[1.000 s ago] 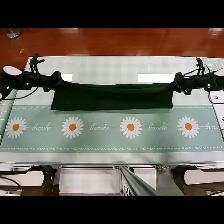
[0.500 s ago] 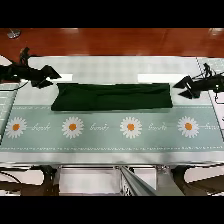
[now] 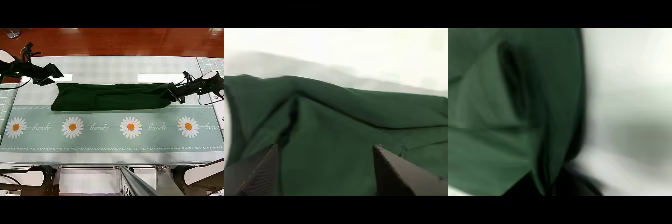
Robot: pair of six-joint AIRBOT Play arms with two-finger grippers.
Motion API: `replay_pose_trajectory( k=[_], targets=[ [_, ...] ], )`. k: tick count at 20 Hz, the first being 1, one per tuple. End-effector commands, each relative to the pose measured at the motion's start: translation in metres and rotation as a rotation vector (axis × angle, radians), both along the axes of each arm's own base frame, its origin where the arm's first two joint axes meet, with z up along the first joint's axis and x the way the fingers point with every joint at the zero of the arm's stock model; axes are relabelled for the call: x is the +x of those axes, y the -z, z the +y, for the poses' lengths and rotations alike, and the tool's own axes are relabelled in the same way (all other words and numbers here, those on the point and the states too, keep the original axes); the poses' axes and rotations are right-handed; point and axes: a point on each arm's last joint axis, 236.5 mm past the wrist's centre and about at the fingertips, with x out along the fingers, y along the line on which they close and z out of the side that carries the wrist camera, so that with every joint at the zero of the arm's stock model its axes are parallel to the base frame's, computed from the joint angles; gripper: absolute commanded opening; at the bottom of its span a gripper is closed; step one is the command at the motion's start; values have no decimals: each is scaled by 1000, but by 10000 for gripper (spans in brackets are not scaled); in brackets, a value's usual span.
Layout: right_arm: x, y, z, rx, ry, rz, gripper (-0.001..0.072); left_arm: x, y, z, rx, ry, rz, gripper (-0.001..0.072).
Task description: Fold the shirts.
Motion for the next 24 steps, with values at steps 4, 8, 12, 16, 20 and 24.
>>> replay_pose_trajectory(
  k=[4,8,12,16,20,24],
  targets=[
    [-30,-69,-6,-120,-132,-91,28,-26,-8,-36,-71,148,48,28],
    [-80,-135,3,-231,-67,-326,27,-33,-17,-85,-70,257,9,29],
    [-145,-175,32,-250,-30,-472,28,-57,4,-203,-65,406,-23,28],
    [-176,-219,60,-204,-21,-589,27,-109,26,-334,-89,526,-70,29],
    [-191,-224,77,-165,-66,-590,28,-197,60,-418,-94,710,8,28],
    [-186,-232,78,-160,-56,-624,28,-288,82,-460,-173,816,188,29]
  ],
)
